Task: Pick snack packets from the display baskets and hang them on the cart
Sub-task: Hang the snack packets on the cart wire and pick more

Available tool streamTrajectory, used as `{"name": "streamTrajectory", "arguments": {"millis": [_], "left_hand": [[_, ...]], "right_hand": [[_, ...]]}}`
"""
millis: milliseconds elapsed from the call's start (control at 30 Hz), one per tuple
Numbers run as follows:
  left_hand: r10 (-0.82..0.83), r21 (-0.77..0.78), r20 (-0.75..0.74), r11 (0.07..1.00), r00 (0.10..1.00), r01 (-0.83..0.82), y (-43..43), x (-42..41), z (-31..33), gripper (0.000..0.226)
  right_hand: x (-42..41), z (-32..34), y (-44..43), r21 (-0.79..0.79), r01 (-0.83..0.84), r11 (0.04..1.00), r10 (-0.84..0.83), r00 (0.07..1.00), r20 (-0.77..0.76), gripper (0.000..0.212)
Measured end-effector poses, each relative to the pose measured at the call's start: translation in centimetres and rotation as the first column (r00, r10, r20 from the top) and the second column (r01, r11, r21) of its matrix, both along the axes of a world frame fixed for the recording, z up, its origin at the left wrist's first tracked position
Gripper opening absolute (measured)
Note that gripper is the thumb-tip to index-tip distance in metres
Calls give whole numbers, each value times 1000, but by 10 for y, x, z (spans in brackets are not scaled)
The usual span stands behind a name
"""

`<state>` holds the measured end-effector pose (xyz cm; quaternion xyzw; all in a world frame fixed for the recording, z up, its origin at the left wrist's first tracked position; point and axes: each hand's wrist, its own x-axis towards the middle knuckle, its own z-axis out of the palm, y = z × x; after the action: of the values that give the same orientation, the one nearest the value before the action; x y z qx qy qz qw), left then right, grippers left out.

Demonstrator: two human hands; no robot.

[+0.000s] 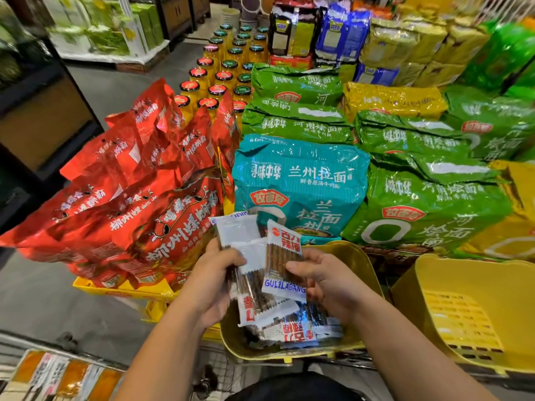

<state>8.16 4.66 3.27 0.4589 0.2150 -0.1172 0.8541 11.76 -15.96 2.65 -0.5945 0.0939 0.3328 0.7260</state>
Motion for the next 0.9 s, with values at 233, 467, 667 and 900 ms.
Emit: {"name": "streamTrajectory", "arguments": {"millis": [233,467,667,900], "left_hand": [[33,173,65,984,997,-44,-15,-3,3,62],[72,155,39,985,997,-77,-1,-2,0,55],[140,245,105,956,985,-162,5,-2,-5,59],[218,237,117,941,969,-240,36,-11,-7,57]], "right_hand": [[-2,5,8,76,-54,996,53,999,10,50],[2,-1,5,59,9,998,-6,998,-64,49],[4,4,13,-45,-42,998,41,999,-17,49],[13,-11,-2,-787,-318,528,409,908,-92,10]]}}
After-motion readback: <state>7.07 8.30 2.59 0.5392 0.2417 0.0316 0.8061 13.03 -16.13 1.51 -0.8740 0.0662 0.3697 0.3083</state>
